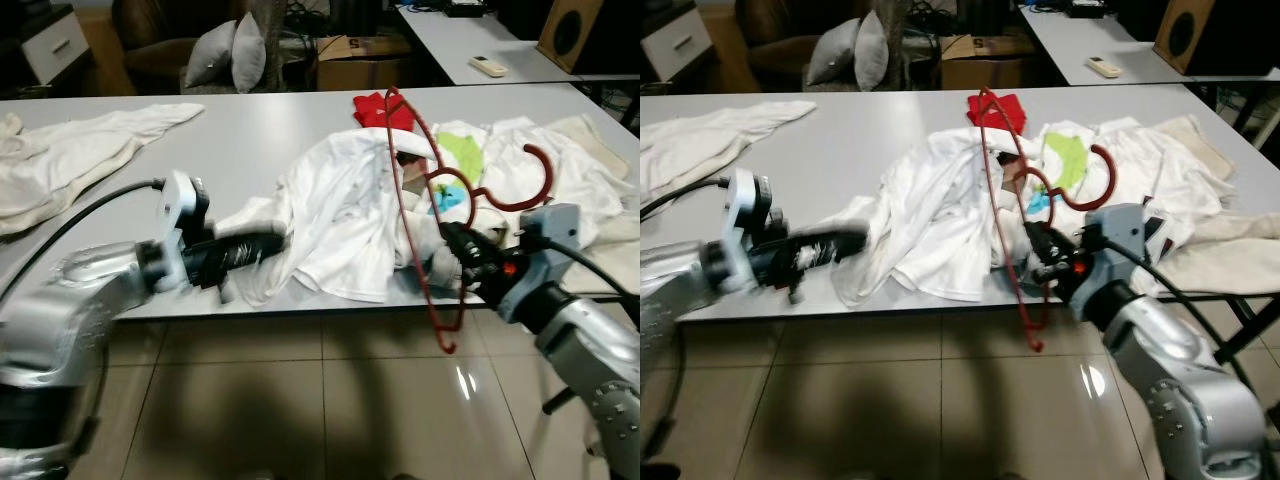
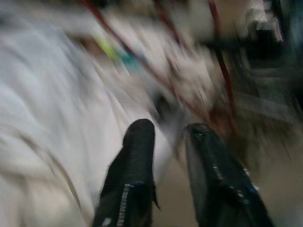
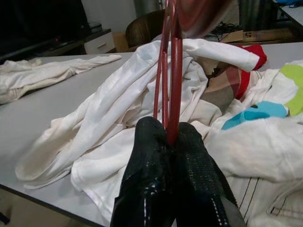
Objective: Hang hanger
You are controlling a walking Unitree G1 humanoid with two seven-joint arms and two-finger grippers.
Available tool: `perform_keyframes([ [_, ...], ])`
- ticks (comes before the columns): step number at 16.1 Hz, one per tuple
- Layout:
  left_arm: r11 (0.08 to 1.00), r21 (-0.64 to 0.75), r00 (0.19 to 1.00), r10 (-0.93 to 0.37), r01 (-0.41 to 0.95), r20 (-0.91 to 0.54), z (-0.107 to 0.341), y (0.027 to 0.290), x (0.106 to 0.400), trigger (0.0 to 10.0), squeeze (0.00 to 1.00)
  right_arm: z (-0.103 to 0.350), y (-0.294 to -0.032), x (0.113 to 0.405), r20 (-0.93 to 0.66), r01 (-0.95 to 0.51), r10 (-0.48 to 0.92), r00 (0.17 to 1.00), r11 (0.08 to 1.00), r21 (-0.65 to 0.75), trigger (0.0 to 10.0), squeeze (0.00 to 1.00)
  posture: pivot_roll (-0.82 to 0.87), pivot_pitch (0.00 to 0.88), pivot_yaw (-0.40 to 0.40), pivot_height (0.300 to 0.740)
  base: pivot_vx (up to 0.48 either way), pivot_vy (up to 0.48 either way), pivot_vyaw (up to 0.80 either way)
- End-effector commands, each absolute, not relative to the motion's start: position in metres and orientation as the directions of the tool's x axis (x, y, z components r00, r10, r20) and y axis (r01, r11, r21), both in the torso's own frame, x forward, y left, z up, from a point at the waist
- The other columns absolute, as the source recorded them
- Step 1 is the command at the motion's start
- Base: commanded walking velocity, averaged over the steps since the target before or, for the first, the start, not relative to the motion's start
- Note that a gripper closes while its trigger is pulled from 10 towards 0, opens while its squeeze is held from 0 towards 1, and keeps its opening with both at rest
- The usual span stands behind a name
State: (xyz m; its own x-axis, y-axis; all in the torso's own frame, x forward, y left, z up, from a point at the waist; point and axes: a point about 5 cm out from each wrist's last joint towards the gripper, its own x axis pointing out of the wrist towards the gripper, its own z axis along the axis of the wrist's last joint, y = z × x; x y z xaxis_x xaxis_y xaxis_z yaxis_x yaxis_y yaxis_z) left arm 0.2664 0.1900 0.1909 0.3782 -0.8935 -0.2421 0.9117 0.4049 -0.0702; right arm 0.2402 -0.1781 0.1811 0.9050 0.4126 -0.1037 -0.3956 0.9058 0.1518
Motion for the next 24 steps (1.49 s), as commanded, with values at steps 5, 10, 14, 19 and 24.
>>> perform_keyframes([
  [5, 0.816, -0.001, 0.796, -0.564, 0.578, -0.222, 0.175, 0.204, 0.326, 10.0, 1.0, 0.183, -0.166, 0.24, -0.07, -0.383, 0.396, 0.915, 0.911, 0.152, 10.0, 0.0, -0.01, 0.0, 0.107, 0.74, 0.0, 0.0, 0.0],
  [10, 0.929, -0.246, 0.924, -0.327, 0.276, -0.196, 0.15, 0.181, 0.377, 10.0, 0.0, 0.18, -0.155, 0.247, -0.055, -0.317, 0.334, 0.941, 0.927, 0.199, 10.0, 0.0, -0.03, 0.0, 0.08, 0.74, 0.0, 0.0, 0.0],
  [14, 0.967, -0.132, 0.929, -0.249, 0.22, -0.274, 0.132, 0.149, 0.389, 10.0, 0.0, 0.184, -0.161, 0.252, -0.041, -0.235, 0.248, 0.968, 0.951, 0.202, 10.0, 0.0, -0.08, 0.0, 0.089, 0.74, 0.0, 0.0, 0.0],
  [19, 0.85, -0.227, 0.846, -0.512, 0.475, -0.148, 0.138, 0.09, 0.388, 10.0, 0.0, 0.188, -0.173, 0.244, -0.035, -0.159, 0.168, 0.985, 0.971, 0.179, 10.0, 0.0, -0.12, 0.0, 0.113, 0.74, 0.0, 0.0, 0.0],
  [24, 0.702, -0.117, 0.706, -0.708, 0.702, -0.013, 0.153, 0.068, 0.381, 10.0, 0.0, 0.189, -0.176, 0.247, -0.033, -0.153, 0.161, 0.986, 0.973, 0.174, 10.0, 0.0, -0.1, 0.0, 0.095, 0.74, 0.0, 0.0, 0.0],
])
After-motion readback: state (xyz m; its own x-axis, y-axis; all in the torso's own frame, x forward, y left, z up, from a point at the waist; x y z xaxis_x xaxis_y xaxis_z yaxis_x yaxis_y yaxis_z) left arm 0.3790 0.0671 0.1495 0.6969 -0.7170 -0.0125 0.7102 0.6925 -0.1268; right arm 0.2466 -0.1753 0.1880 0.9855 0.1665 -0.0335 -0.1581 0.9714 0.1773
